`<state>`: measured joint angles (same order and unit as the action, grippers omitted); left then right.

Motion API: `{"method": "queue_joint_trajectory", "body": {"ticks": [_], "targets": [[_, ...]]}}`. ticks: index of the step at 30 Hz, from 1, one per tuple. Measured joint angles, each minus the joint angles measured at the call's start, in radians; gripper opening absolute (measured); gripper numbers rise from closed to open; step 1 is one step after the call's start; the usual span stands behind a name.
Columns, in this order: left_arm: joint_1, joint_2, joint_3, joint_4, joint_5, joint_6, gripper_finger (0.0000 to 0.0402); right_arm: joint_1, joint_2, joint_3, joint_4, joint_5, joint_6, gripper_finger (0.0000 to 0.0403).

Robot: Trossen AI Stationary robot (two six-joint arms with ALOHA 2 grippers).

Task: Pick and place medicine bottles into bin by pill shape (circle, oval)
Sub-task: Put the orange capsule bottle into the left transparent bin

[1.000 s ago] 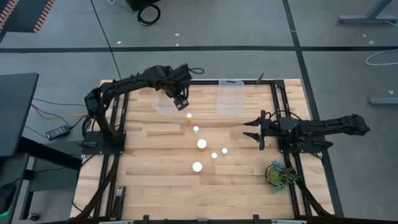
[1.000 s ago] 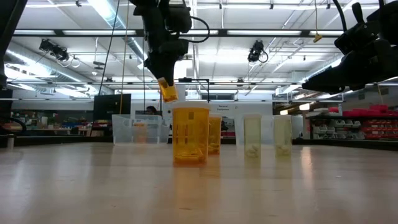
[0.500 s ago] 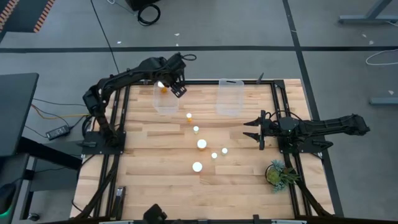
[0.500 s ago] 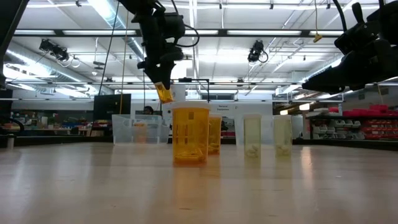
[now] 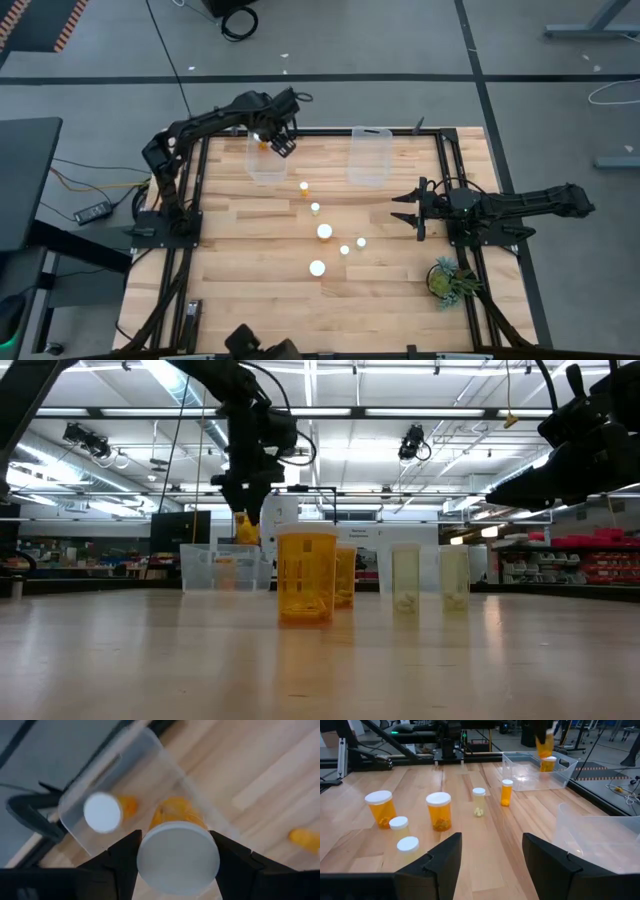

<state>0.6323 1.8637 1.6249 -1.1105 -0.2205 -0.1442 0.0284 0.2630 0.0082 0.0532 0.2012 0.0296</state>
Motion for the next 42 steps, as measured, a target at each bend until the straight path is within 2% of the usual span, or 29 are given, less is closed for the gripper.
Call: {"method": "queue_joint_trajectory", "body": {"ticks": [11,21,31,42], "targets": [[-0.002,0.06,0.0,-0.142,0.007,0.018,0.0215,0.0,0.0,0.0,0.0,0.0,0.0,0.0216],[-0.033,0.061,0.0,-0.141,0.003,0.021,0.0221,0.0,0.0,0.0,0.0,0.0,0.0,0.0216],[-0.048,0.063,-0.142,-0.108,-0.002,0.055,0.0221,0.0,0.0,0.0,0.0,0.0,0.0,0.0216],[-0.048,0.063,-0.159,-0.086,-0.001,0.046,0.0218,0.0,0.0,0.0,0.0,0.0,0.0,0.0216]]}}
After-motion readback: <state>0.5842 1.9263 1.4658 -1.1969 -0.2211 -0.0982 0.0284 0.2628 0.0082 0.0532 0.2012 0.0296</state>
